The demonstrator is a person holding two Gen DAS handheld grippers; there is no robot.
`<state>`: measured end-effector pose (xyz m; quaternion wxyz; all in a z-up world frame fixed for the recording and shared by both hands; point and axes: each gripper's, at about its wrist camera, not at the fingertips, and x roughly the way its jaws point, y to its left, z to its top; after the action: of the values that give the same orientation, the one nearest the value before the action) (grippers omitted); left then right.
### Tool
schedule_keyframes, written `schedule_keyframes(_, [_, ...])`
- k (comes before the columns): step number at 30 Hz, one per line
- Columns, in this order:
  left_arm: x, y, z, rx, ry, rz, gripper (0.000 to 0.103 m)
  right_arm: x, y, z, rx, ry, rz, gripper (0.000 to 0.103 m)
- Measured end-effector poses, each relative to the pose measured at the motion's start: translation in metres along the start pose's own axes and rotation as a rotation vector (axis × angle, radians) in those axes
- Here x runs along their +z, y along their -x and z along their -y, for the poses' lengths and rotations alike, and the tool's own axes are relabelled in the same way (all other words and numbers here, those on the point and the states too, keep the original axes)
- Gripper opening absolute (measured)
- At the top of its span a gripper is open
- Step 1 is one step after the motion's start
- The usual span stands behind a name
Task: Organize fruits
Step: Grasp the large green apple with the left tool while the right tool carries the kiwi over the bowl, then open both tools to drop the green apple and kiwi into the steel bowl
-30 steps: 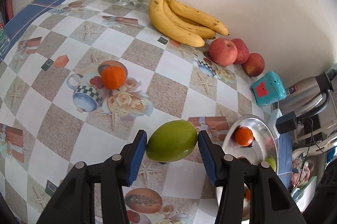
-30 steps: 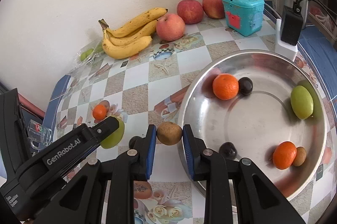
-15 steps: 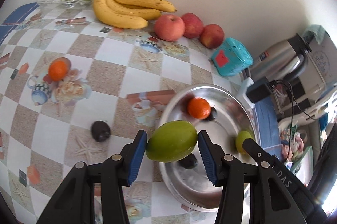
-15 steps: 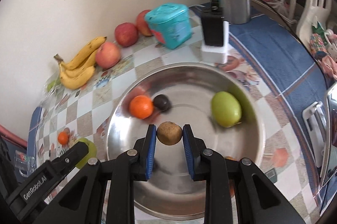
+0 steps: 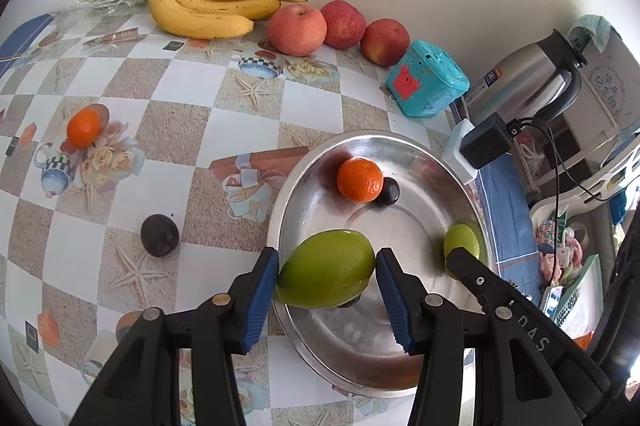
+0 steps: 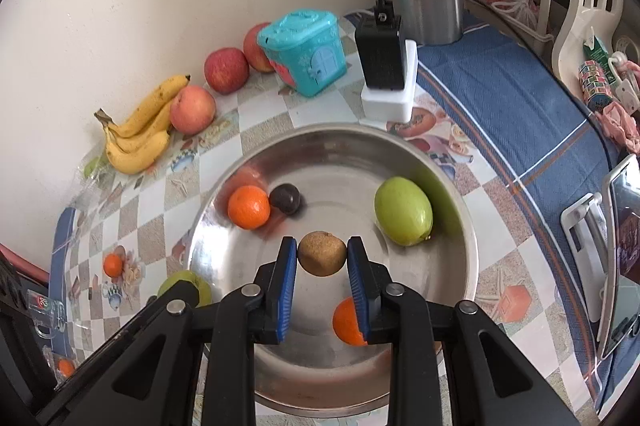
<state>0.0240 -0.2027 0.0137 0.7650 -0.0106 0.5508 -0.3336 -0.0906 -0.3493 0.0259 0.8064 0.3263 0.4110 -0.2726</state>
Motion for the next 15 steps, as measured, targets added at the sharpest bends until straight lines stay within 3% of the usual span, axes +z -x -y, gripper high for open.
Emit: schedule_keyframes(15, [0.0018,0.0023,0.0014,0.003,-0.008,0.014,0.053,-0.0041,-0.0095,0.0033,-0.024,-0.018,-0.061,0.027])
